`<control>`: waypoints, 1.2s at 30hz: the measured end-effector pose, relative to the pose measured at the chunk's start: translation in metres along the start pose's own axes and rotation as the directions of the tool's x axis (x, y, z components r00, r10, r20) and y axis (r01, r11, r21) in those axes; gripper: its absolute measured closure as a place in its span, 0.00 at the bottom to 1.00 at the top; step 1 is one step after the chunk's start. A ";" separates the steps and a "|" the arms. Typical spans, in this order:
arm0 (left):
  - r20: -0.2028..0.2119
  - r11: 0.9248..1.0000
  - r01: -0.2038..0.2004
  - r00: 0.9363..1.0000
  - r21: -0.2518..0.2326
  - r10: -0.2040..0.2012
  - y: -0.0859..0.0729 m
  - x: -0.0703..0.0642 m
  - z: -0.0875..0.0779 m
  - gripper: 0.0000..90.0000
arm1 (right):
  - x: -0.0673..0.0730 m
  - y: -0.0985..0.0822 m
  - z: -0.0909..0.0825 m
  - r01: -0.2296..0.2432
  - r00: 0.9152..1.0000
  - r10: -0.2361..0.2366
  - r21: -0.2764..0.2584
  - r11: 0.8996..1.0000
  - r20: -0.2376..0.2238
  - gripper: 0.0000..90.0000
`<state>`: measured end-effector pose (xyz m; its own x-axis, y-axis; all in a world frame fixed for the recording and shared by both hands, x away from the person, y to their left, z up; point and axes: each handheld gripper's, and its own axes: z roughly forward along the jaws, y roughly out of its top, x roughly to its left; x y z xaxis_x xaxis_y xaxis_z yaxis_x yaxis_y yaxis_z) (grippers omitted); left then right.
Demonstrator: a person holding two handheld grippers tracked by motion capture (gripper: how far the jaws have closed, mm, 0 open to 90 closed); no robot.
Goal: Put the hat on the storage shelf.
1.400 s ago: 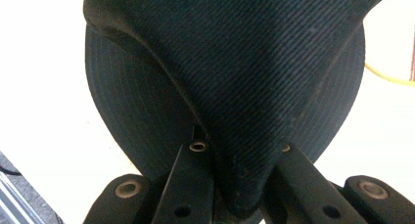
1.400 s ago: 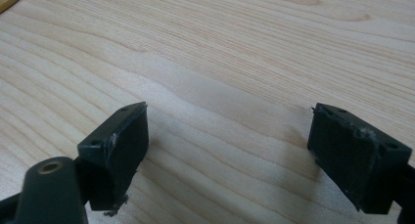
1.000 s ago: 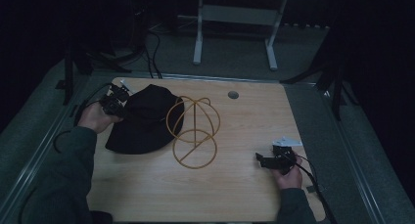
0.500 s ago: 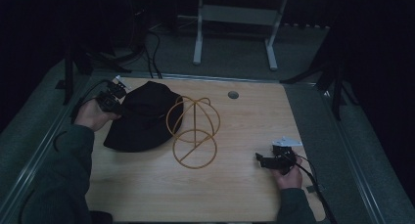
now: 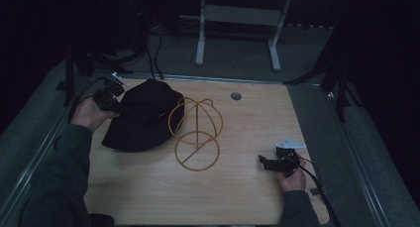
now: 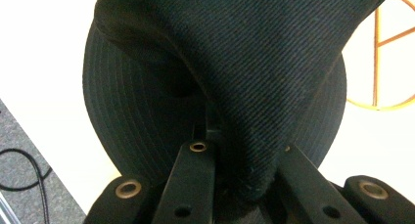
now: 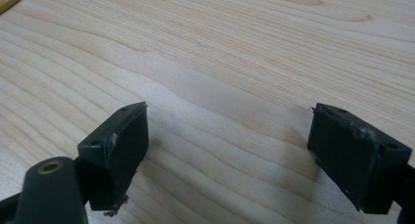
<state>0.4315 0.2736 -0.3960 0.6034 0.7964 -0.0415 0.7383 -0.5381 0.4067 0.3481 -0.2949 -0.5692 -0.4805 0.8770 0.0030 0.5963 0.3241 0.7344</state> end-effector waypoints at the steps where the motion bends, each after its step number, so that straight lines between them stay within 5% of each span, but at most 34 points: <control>1: 0.000 1.000 -0.003 1.000 -0.001 0.003 0.000 0.000 -0.001 0.98 | 0.000 0.000 0.000 0.000 1.000 0.000 0.000 1.000 0.000 0.17; 36: -0.005 0.998 -0.036 0.999 -0.054 0.035 0.011 -0.007 -0.032 0.98 | 0.000 0.000 0.000 0.008 1.000 -0.008 -0.002 1.000 -0.007 0.17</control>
<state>0.4252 0.2710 -0.3618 0.6277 0.7781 -0.0229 0.6991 -0.5506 0.4563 0.3480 -0.2946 -0.5693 -0.4900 0.8717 0.0016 0.5909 0.3308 0.7358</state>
